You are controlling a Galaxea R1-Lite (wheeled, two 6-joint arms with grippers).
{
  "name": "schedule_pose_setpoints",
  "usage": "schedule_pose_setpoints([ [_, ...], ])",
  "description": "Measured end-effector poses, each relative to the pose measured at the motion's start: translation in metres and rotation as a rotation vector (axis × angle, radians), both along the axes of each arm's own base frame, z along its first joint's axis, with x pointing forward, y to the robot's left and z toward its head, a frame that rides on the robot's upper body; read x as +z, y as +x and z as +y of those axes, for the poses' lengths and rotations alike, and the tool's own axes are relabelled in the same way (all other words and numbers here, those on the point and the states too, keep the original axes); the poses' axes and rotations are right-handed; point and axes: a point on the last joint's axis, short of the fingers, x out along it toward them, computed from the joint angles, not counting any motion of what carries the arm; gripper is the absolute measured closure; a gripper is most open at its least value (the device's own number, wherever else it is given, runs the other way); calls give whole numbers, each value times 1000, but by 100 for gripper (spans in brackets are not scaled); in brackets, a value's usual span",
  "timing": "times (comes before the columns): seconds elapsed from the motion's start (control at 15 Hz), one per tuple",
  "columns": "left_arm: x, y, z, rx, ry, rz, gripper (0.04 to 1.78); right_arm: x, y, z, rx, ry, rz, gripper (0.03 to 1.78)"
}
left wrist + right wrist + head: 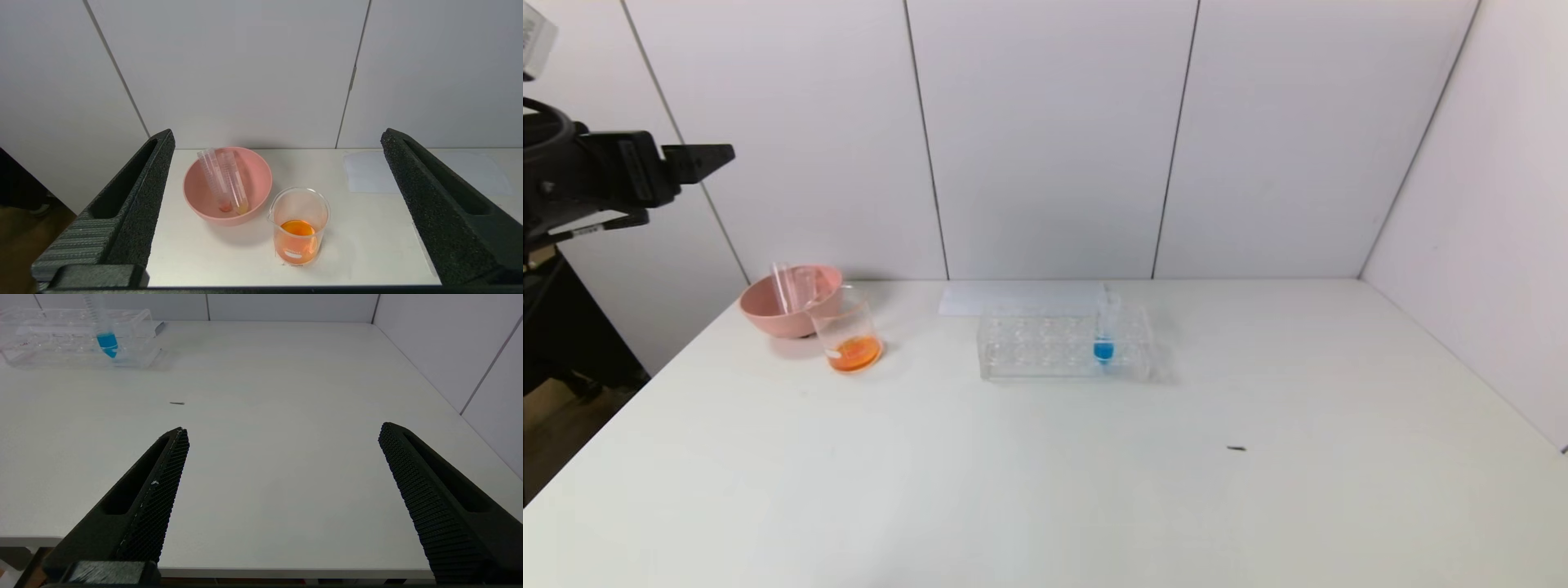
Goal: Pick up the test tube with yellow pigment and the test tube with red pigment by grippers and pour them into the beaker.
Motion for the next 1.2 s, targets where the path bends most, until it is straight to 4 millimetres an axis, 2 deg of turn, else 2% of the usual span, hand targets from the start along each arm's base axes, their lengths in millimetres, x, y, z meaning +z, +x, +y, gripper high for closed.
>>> schedule_pose_setpoints([
  [0.27,17,-73,-5,-9,2,-40,6,0,0,0,0,0,0,11],
  [0.67,26,-181,-12,-40,22,-126,6,0,0,0,0,0,0,11],
  [0.93,18,-247,-17,-92,35,-206,6,0,0,0,0,0,0,11],
  [1.2,7,-292,-17,-160,41,-292,6,0,0,0,0,0,0,11],
])
